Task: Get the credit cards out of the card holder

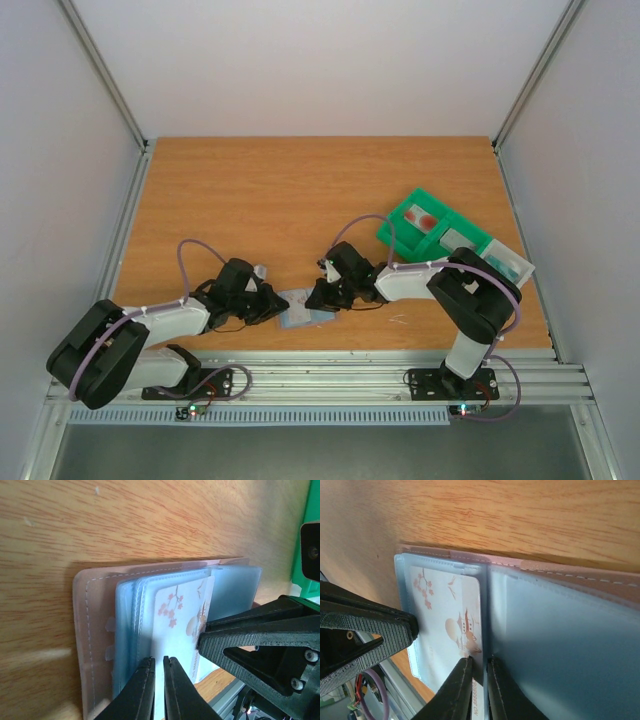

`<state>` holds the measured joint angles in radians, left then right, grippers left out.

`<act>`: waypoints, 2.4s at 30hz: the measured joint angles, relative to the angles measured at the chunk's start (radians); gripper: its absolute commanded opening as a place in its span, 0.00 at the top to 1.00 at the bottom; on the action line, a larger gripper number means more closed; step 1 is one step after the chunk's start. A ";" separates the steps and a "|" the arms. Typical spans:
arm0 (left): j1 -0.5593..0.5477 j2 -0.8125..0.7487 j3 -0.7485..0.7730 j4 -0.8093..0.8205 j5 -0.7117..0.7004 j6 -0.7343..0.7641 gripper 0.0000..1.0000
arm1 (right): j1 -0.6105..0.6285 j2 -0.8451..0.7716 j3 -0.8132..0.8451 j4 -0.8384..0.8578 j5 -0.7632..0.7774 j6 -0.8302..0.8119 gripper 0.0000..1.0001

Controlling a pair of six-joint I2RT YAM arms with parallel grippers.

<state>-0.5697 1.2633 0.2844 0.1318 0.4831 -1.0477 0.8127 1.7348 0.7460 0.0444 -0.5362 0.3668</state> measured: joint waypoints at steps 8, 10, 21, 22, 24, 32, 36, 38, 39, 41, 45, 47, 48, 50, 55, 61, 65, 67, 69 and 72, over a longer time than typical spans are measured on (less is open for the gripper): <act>0.000 0.005 0.000 0.005 0.000 0.010 0.91 | -0.001 -0.001 -0.010 0.013 -0.002 -0.001 0.99; 0.000 0.008 0.000 0.008 0.000 0.010 0.91 | -0.005 -0.010 -0.019 0.019 0.000 -0.001 0.99; -0.001 0.005 0.002 0.007 -0.015 0.018 0.91 | -0.038 -0.102 -0.066 -0.011 0.032 -0.006 0.99; -0.001 0.004 0.002 0.007 -0.020 0.021 0.91 | -0.039 -0.104 -0.066 -0.015 0.032 -0.006 0.99; -0.001 0.002 0.002 0.006 -0.025 0.024 0.90 | -0.039 -0.108 -0.066 -0.022 0.038 -0.009 0.99; -0.001 -0.020 0.002 -0.011 -0.035 0.023 0.82 | -0.041 -0.171 -0.067 -0.088 0.079 -0.034 0.99; -0.001 -0.044 0.004 -0.030 -0.033 -0.002 0.67 | -0.043 -0.187 -0.068 -0.091 0.079 -0.034 0.99; -0.001 -0.064 0.012 -0.052 -0.031 -0.008 0.60 | -0.044 -0.203 -0.071 -0.098 0.079 -0.034 0.99; -0.001 -0.076 0.017 -0.066 -0.030 -0.015 0.57 | -0.044 -0.215 -0.074 -0.102 0.079 -0.034 0.99; -0.001 -0.105 0.032 -0.093 -0.028 -0.023 0.50 | -0.044 -0.241 -0.079 -0.113 0.080 -0.033 0.99; -0.001 -0.184 0.066 -0.147 -0.028 -0.038 0.40 | -0.045 -0.303 -0.080 -0.123 0.074 -0.031 0.99; -0.001 -0.227 0.071 -0.160 -0.028 -0.055 0.34 | -0.045 -0.328 -0.080 -0.124 0.066 -0.026 0.99; -0.001 -0.247 0.072 -0.167 -0.028 -0.060 0.31 | -0.045 -0.342 -0.080 -0.124 0.062 -0.023 0.99; -0.001 -0.286 0.074 -0.177 -0.027 -0.080 0.28 | -0.045 -0.365 -0.080 -0.125 0.051 -0.014 0.99; -0.001 -0.362 0.070 -0.162 -0.027 -0.124 0.29 | -0.045 -0.429 -0.079 -0.114 0.010 0.030 0.99; -0.001 -0.400 0.003 -0.024 -0.012 -0.193 0.39 | -0.045 -0.488 -0.079 -0.059 -0.027 0.109 0.99; -0.001 -0.401 -0.027 0.060 0.005 -0.232 0.52 | -0.045 -0.504 -0.080 0.007 -0.050 0.169 0.99; -0.002 -0.401 -0.035 0.105 0.011 -0.245 0.62 | -0.045 -0.505 -0.082 0.035 -0.058 0.193 0.99; -0.002 -0.402 -0.039 0.140 0.017 -0.259 0.75 | -0.045 -0.505 -0.085 0.055 -0.065 0.211 0.99; -0.002 -0.409 -0.040 0.187 0.027 -0.278 0.89 | -0.045 -0.505 -0.090 0.071 -0.072 0.227 0.99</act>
<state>-0.5716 0.8539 0.2447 0.3191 0.5102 -1.3254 0.7673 1.2297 0.6556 0.1150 -0.6079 0.5941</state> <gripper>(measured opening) 0.226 0.016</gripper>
